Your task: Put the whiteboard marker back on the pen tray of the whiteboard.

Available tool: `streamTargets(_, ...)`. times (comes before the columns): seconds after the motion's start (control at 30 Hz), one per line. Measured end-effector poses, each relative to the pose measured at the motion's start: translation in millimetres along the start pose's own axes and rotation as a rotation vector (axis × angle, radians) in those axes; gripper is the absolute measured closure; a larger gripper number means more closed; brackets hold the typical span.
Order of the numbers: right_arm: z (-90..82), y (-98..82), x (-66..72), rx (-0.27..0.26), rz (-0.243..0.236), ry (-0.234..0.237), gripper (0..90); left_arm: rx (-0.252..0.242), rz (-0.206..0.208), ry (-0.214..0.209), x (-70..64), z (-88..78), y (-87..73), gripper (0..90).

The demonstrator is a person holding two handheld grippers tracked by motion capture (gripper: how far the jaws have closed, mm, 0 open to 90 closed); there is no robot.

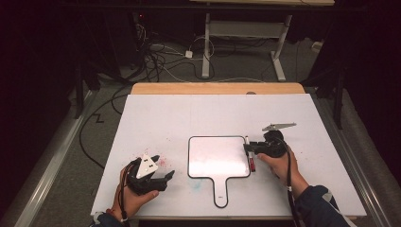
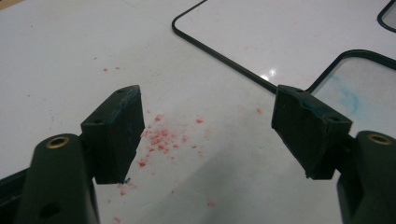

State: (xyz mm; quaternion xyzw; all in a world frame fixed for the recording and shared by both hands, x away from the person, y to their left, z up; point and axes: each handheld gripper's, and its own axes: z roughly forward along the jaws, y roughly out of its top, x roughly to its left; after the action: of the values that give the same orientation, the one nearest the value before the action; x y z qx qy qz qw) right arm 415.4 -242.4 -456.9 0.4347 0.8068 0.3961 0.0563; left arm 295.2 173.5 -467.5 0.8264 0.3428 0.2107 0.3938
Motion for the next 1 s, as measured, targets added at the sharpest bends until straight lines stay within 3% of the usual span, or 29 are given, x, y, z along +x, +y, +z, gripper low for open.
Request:
streamTargets(0.37, 11.9, -7.2, -0.4, 0.011, -0.07, -0.084, 61.0, 0.012, 0.02, -0.017, -3.2, 2.4, 1.6, 24.4)
streamTargets(0.53, 11.3, -7.4, -0.4, 0.008, -0.09, -0.119, 60.3, 0.012, 0.015, -0.012, -1.5, 2.0, 0.9, 24.6)
streamTargets(0.8, 9.9, -8.3, 1.1, 0.011, -0.129, -0.13, 58.8, 0.02, 0.031, -0.014, -2.7, 2.5, 0.8, 24.6)
streamTargets(1.0, 3.5, -6.5, 3.1, -0.034, -0.158, -0.124, 55.2, 0.016, 0.03, -0.013, -2.4, 2.2, 0.6, 24.5)
